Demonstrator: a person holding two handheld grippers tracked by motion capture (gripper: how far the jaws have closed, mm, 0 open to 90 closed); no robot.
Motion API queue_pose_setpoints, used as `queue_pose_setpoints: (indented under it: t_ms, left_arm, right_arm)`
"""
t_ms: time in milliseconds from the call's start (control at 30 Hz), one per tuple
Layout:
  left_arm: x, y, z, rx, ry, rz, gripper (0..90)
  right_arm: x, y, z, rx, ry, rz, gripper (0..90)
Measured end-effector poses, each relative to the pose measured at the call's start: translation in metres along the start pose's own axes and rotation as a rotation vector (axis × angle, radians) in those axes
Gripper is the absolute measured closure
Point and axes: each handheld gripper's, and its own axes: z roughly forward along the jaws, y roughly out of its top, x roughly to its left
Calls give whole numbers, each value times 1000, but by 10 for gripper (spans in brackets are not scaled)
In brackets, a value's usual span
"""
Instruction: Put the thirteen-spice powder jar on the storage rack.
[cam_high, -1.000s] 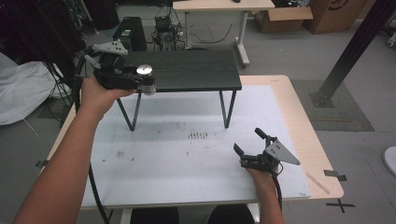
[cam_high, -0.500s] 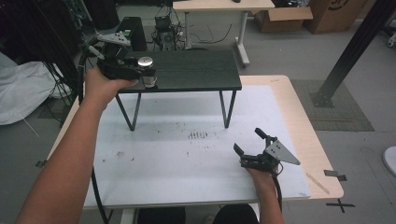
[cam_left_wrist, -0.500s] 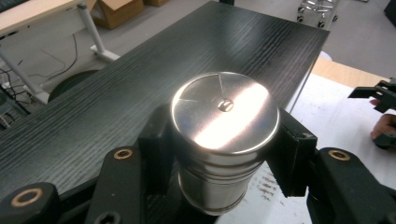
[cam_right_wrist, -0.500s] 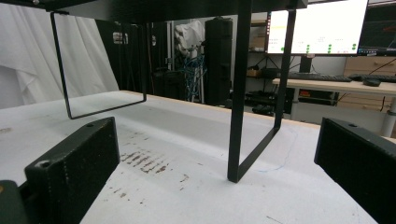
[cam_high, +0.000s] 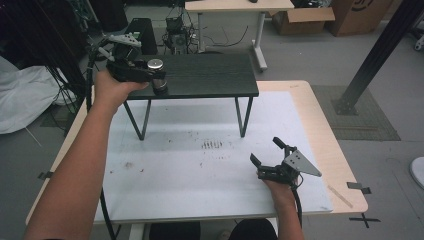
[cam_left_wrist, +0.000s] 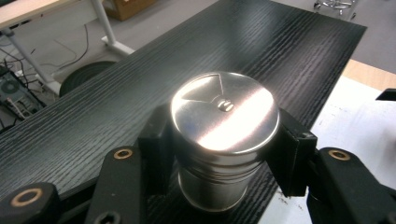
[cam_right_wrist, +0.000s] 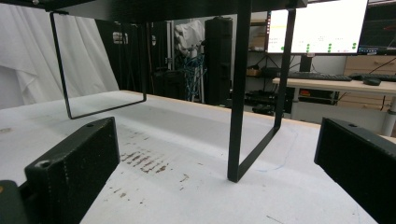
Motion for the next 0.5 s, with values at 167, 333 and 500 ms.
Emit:
queue_pose_setpoints:
  t_ms: [167,333,500]
  left_arm:
    - [4,-2,1,-3,3,-17,489]
    - [4,-1,2,-6,-2,-25,489]
    - [4,-1,3,-10,-10,-32,489]
  right_arm:
    - [0,0,0,0,0,2,0]
    - [0,0,0,2,0,2,0]
    - [0,0,0,0,0,1,0]
